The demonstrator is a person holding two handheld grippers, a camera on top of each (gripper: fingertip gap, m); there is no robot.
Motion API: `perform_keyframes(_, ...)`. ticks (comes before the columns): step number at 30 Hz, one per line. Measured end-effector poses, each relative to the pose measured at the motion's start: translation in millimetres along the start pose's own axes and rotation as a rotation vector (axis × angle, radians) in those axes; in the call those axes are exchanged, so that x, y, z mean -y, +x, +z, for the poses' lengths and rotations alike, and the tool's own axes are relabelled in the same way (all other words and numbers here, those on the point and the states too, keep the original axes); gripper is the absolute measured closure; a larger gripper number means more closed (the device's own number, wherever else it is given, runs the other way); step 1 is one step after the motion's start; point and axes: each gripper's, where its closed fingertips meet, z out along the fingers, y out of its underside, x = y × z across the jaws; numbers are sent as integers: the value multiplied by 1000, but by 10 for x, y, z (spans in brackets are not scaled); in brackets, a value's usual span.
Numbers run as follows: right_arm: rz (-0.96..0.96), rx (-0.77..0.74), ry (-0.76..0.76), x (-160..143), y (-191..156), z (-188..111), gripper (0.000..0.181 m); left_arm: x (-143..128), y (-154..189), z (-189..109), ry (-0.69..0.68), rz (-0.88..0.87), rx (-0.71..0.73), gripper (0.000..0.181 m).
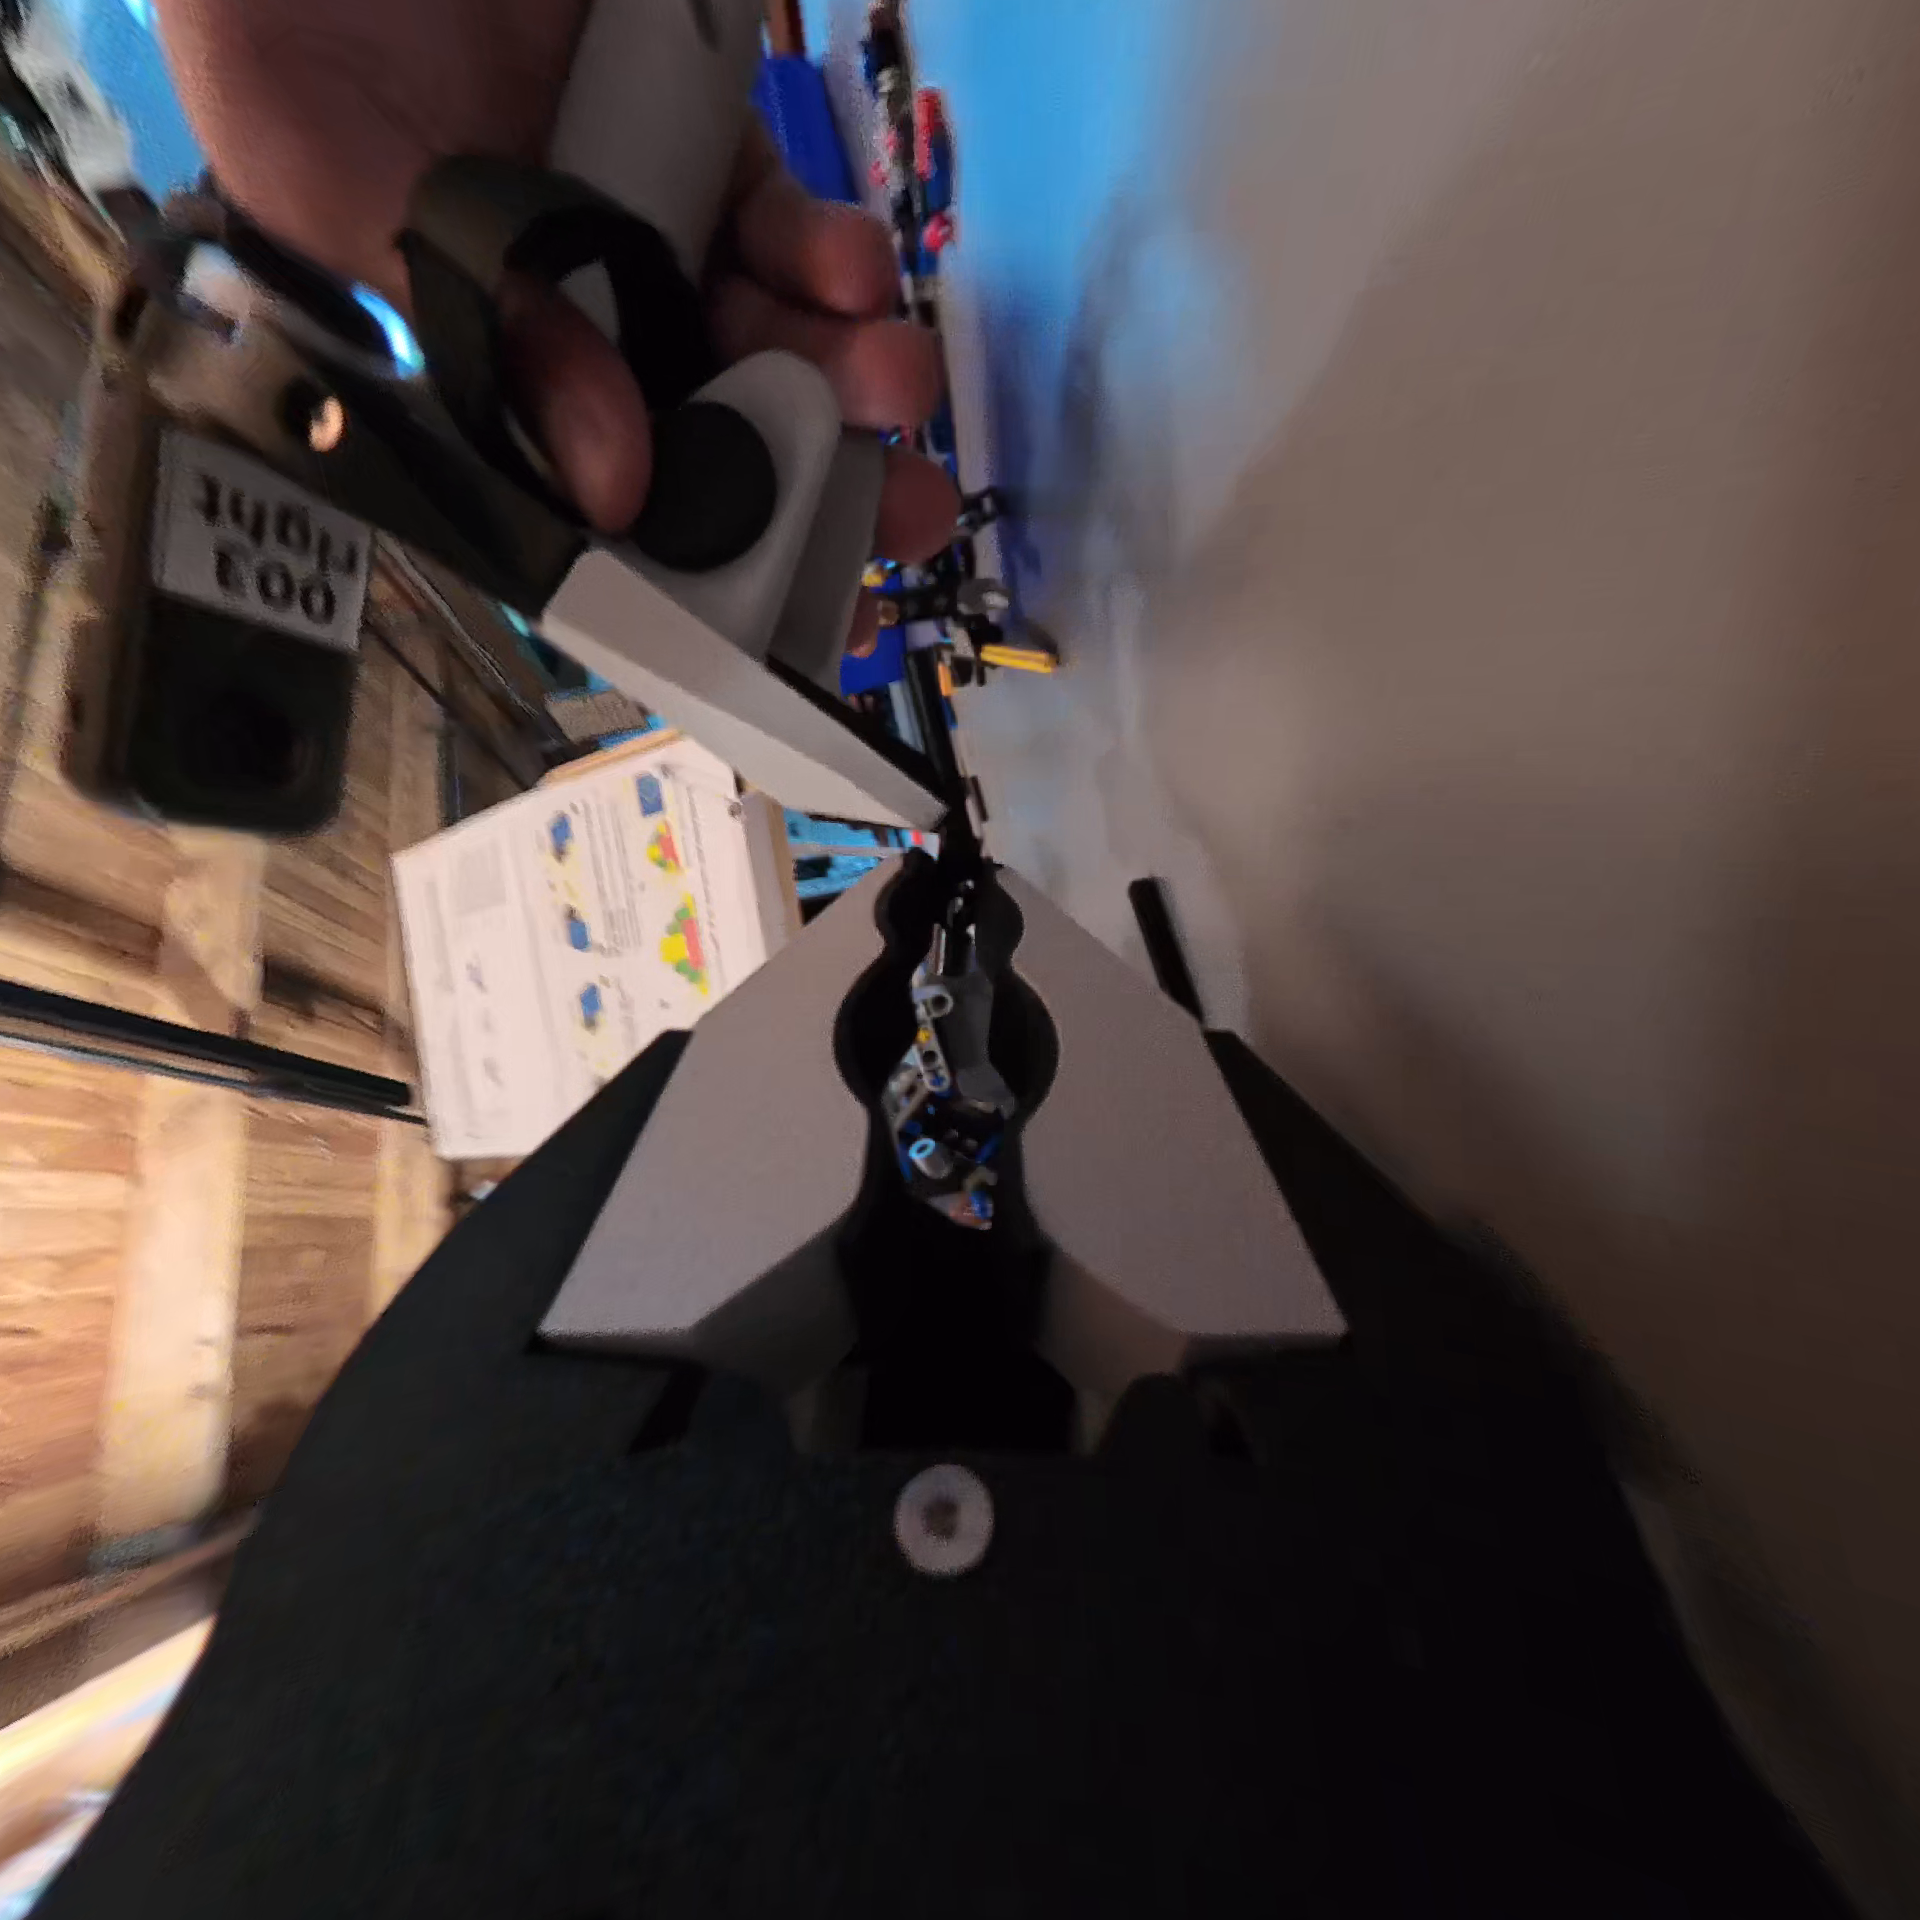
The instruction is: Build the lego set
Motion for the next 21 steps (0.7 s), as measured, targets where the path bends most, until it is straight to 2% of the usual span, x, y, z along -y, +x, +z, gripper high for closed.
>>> perform_keyframes(1,10,2,22,30,2,-20,181,-13,-19,2,-1,-62,-13,176)
perform_keyframes(4,9,-8,112,120,4,-84,181,-44,-93,4,12,-190,-26,176)
perform_keyframes(10,36,-2,181,156,16,-104,181,-47,-97,11,44,-355,-81,176)
perform_keyframes(13,31,-3,199,195,27,-135,181,-55,-118,20,57,-485,-122,175)
perform_keyframes(21,45,-11,205,247,94,-130,181,-101,-100,49,59,-645,-192,175)
